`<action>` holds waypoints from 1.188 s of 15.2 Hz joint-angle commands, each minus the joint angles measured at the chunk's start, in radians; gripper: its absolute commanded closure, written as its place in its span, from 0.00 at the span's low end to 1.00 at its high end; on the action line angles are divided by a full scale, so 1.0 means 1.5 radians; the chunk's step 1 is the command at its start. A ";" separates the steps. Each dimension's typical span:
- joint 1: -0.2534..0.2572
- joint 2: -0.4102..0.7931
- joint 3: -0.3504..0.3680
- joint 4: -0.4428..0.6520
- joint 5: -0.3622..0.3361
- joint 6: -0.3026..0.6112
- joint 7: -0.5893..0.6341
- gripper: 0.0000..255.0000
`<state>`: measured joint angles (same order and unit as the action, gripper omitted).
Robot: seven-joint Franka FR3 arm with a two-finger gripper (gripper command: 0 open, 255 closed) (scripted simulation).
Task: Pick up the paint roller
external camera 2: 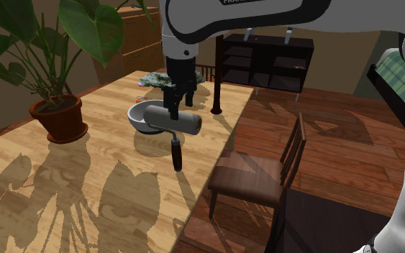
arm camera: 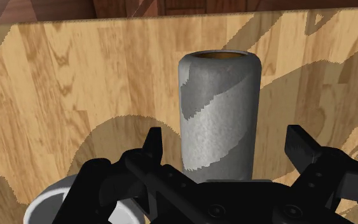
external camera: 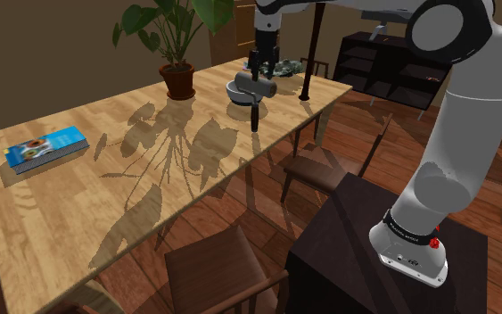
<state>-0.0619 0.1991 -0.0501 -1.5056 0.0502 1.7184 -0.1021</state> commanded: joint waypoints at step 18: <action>0.001 0.000 0.000 -0.033 0.000 0.033 -0.001 1.00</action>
<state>-0.0607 0.1996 -0.0493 -1.5650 0.0506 1.7776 -0.1035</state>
